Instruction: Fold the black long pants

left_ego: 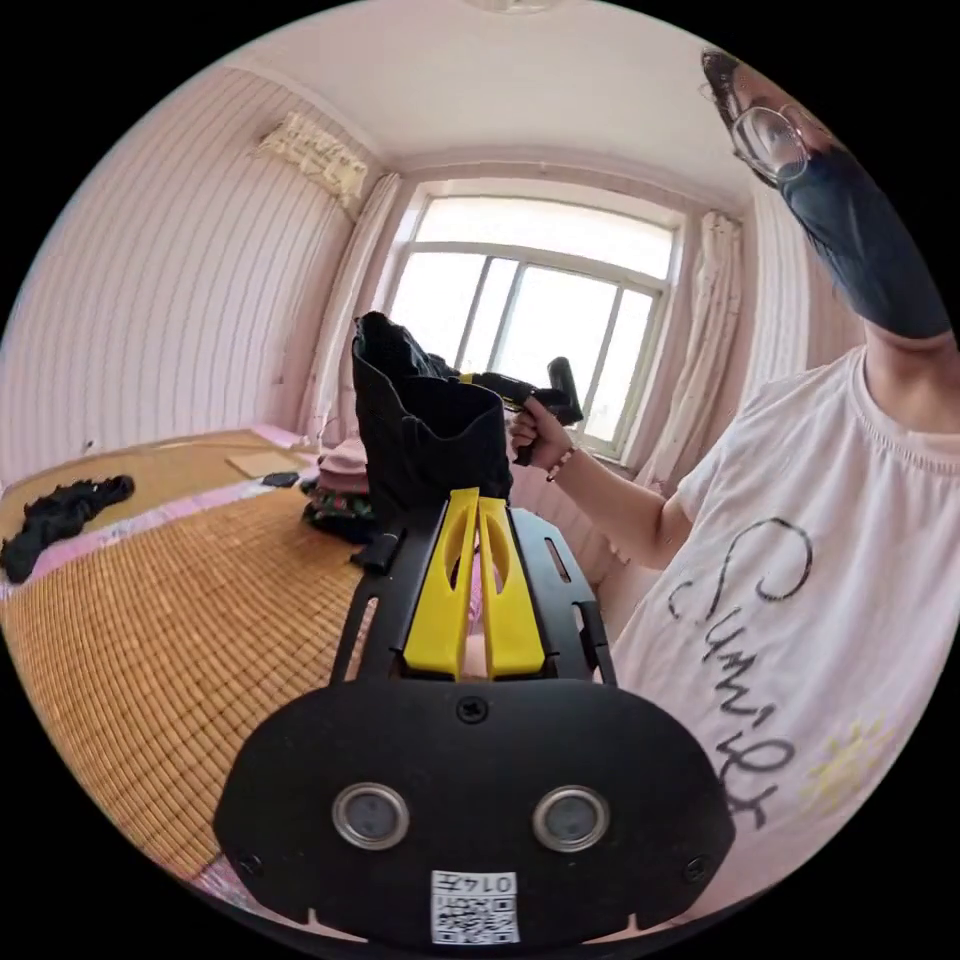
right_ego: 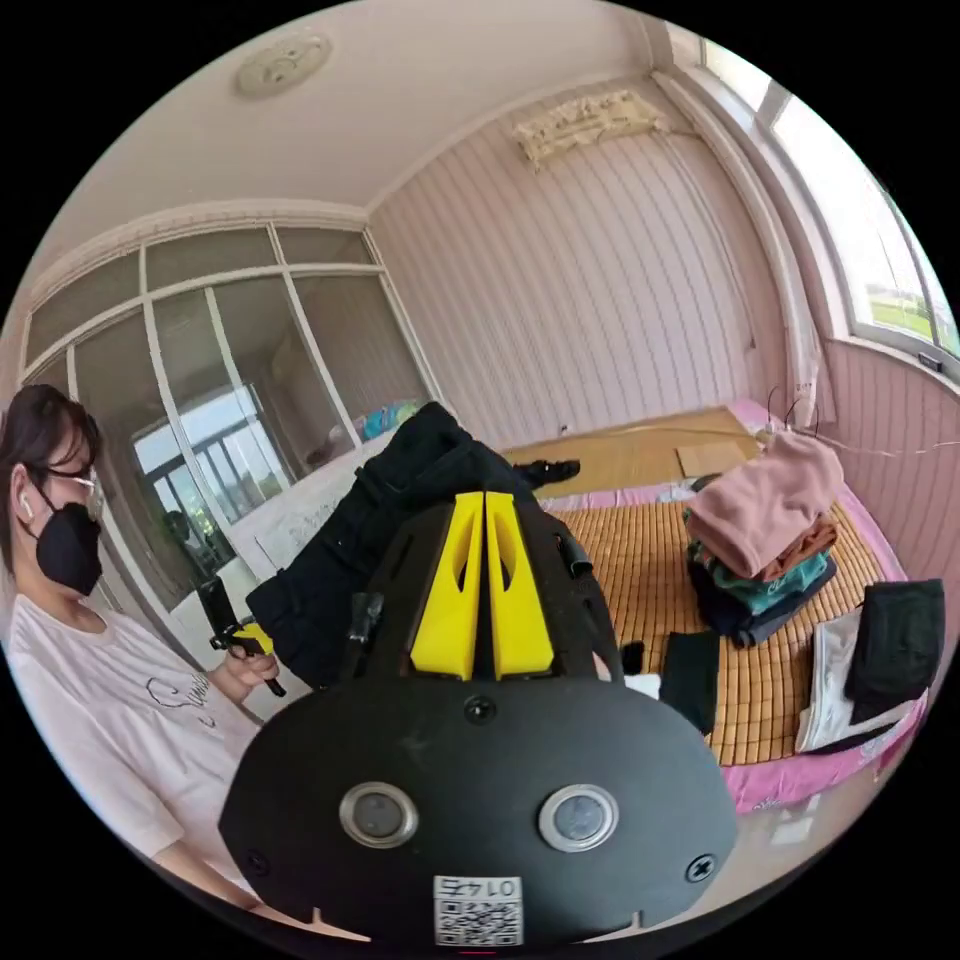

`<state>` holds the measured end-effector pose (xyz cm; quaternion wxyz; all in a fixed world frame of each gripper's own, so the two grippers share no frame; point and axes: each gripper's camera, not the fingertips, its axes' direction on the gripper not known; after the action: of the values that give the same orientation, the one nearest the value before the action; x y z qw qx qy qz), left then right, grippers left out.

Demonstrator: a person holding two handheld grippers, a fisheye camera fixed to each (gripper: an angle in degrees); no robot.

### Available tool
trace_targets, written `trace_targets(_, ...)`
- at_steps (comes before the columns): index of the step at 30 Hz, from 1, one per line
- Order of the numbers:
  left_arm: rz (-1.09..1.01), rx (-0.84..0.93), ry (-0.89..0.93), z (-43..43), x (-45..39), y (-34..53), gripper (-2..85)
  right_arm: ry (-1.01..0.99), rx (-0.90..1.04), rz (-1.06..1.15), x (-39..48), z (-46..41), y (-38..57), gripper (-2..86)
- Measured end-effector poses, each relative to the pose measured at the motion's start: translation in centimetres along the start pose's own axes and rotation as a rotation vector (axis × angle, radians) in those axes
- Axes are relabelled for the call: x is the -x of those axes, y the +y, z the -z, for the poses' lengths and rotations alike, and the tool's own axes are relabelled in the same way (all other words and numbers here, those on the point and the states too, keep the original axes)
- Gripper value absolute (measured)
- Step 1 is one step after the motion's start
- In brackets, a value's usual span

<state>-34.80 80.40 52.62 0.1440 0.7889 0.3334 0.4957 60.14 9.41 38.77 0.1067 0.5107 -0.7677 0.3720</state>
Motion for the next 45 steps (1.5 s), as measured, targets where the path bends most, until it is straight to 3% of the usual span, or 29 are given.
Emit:
trace_targets(4, -0.219, -0.169, 0.116, 2.0, -5.8, -10.3, -1.0, -0.109, -0.286, 0.197, 6.2, 12.6, -9.7, -0.3)
trace_targets(9, -0.149, -0.148, 0.064, 4.6, -4.9, -9.7, -1.0, -0.067, -0.249, 0.211, 7.4, 13.0, -9.9, -0.3)
trace_targets(15, 0.180, 0.065, -0.088, 3.0, 2.9, 0.4, -1.0, 0.083, 0.072, -0.044, -3.0, 1.2, -0.5, -0.3)
trace_targets(18, 0.283, 0.174, -0.143, 1.7, 5.7, 3.6, -1.0, 0.010, 0.172, -0.139, -4.8, -4.2, 3.2, -0.4)
trace_targets(22, 0.328, 0.065, -0.120, 6.6, 7.6, 3.1, -1.0, -0.045, 0.144, -0.026, -0.6, -7.3, 0.0, -0.4)
trace_targets(27, 0.236, -0.154, -0.275, 17.6, 9.4, -1.7, -1.0, -0.192, 0.112, 0.155, 7.1, -14.0, -10.2, -0.2)
trace_targets(32, 0.242, -0.418, -0.638, 35.1, 15.1, -3.9, -1.0, -0.421, 0.101, 0.311, 20.8, -26.5, -17.9, 0.5)
trace_targets(34, 0.322, -0.450, -0.817, 40.6, 17.6, -2.3, -1.0, -0.531, 0.197, 0.278, 26.8, -35.8, -18.6, 1.7)
trace_targets(37, 0.605, -0.340, -1.108, 47.5, 24.6, 5.1, -0.9, -0.553, 0.503, 0.249, 30.9, -49.1, -12.6, 3.9)
trace_targets(40, 0.894, -0.200, -1.203, 51.2, 30.9, 17.7, -0.7, -0.399, 0.748, 0.285, 28.5, -56.9, -0.8, 5.5)
trace_targets(43, 1.140, -0.110, -1.124, 51.5, 33.3, 29.4, -0.9, -0.237, 0.921, 0.268, 20.1, -58.0, 11.4, 6.3)
trace_targets(45, 1.169, -0.090, -1.069, 50.2, 33.1, 33.6, -1.0, -0.174, 1.011, 0.190, 13.3, -56.1, 17.9, 6.8)
